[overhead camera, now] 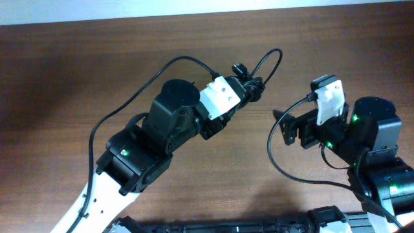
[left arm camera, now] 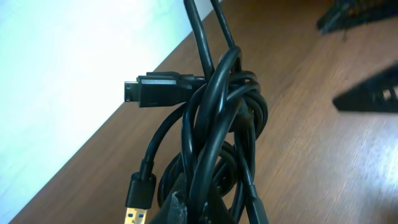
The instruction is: Untangle cables
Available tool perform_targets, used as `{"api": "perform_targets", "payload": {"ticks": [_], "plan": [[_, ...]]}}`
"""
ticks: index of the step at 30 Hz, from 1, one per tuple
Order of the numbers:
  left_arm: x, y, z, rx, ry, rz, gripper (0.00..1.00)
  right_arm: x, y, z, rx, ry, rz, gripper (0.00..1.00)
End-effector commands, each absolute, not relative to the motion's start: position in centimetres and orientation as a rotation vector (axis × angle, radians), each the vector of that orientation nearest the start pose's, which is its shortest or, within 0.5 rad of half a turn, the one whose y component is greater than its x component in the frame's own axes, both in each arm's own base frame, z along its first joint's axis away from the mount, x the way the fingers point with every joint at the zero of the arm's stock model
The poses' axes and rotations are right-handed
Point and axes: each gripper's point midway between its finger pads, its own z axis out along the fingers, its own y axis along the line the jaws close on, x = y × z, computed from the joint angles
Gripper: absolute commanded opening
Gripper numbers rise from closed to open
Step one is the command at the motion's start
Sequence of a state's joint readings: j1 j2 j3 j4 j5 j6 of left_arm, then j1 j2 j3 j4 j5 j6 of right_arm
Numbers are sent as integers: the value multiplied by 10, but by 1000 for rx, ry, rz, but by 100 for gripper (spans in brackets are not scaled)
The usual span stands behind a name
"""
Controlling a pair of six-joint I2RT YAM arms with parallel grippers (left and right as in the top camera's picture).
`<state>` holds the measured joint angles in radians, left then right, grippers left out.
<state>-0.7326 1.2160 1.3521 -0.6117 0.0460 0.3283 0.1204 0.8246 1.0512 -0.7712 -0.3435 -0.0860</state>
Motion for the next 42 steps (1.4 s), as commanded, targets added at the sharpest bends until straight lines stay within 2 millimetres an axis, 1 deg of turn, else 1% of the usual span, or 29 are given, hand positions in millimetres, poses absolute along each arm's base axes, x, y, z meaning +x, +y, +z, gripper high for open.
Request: {"api": "perform_targets", "payload": {"ticks": [1,5,7,9,12,14,16,17,19,22,25,26,27,29,31,34,35,36,39,41,42], "plan": [[262,-272,359,1079,1692,-437,0,251,108,315,-506,1986,496,99],[250,-280,367,1118,1641,-523,0,240,133,334,-608,1881,666,99],[247,-278,375,1108,1615,-526,0,238,137,340,-632,1847,691,99],[239,-275,389,1101,1570,-544,0,239,137,343,-635,1833,688,99],[223,-272,406,1110,1501,-592,0,235,143,347,-668,1804,726,95],[213,-268,416,1112,1463,-611,0,228,150,353,-726,1760,765,92],[203,-265,423,1121,1430,-636,0,221,157,359,-794,1702,799,82],[200,-265,426,1131,1413,-643,0,218,159,362,-819,1677,815,79],[199,-264,427,1130,1410,-643,0,214,163,367,-848,1640,843,75],[198,-266,424,1139,1416,-652,0,207,168,376,-894,1579,880,75],[199,-269,420,1150,1427,-661,0,206,169,379,-901,1563,879,74],[200,-269,419,1151,1431,-660,0,206,169,379,-902,1560,878,68],[201,-270,418,1152,1433,-660,0,207,169,379,-902,1558,877,56],[203,-272,416,1154,1438,-661,0,207,169,380,-902,1557,876,23],[204,-273,414,1156,1444,-661,0,208,169,379,-899,1561,874,4],[206,-273,413,1155,1450,-657,0,213,165,374,-870,1596,847,4],[207,-272,413,1148,1453,-647,4,218,162,370,-844,1624,820,4],[210,-270,413,1134,1461,-627,6,224,157,365,-805,1665,788,4],[223,-260,415,1069,1493,-538,7,236,146,355,-684,1767,741,4],[235,-247,417,996,1525,-451,14,241,140,349,-624,1813,718,4],[238,-243,419,973,1532,-422,14,243,137,347,-598,1832,706,4]]}}
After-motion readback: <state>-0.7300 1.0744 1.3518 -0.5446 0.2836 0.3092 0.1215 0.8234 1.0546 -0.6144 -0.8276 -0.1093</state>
